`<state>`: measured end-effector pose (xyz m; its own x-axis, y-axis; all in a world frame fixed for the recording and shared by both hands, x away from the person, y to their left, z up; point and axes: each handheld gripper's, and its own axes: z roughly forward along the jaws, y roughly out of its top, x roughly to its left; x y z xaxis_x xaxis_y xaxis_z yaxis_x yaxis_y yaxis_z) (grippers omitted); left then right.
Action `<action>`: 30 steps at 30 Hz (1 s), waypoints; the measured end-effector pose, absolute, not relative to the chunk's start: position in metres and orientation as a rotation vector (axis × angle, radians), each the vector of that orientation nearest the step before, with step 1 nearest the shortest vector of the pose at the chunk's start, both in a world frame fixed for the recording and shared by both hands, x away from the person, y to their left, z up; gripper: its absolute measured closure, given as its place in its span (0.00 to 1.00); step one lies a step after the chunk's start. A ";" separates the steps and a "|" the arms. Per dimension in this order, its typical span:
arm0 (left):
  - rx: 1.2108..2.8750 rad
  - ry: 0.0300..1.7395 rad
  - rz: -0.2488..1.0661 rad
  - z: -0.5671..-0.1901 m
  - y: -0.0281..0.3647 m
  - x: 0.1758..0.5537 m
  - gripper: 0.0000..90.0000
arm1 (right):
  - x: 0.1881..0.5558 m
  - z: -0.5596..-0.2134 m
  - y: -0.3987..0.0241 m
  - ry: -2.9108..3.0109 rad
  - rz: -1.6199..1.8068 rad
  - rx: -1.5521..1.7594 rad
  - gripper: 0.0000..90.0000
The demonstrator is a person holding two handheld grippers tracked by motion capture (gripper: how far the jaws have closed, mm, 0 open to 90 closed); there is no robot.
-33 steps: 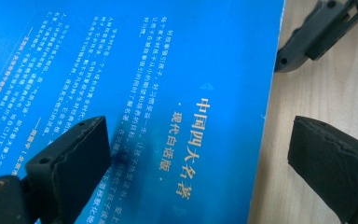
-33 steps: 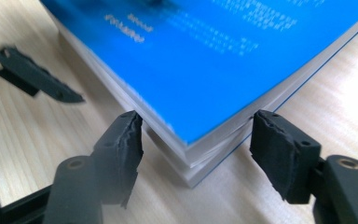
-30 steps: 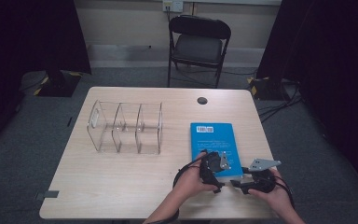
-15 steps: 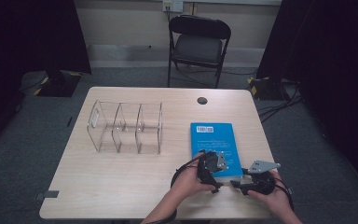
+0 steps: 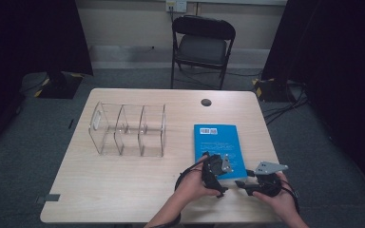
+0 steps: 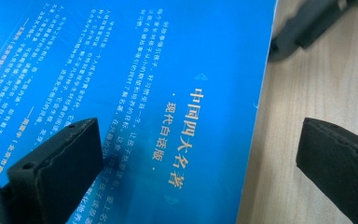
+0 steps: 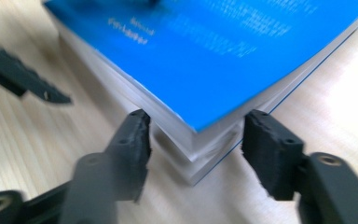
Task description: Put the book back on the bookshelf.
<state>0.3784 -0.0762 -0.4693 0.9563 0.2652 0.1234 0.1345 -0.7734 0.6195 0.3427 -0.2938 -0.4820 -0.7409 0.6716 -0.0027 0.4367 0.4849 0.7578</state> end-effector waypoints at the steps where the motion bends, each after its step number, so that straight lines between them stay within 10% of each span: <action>1: 2.465 0.284 0.276 -0.469 -0.077 0.379 0.00 | 0.343 -0.480 -0.294 2.427 1.126 0.932 0.52; 30: 2.443 0.344 0.351 -0.470 -0.090 0.383 0.05 | 0.346 -0.471 -0.296 2.385 1.223 0.976 0.52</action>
<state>0.3827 -0.0897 -0.4700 0.9302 0.3284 0.1642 0.1581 -0.7617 0.6283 0.3460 -0.2964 -0.4715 -0.7292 0.6825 0.0494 0.4384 0.4105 0.7996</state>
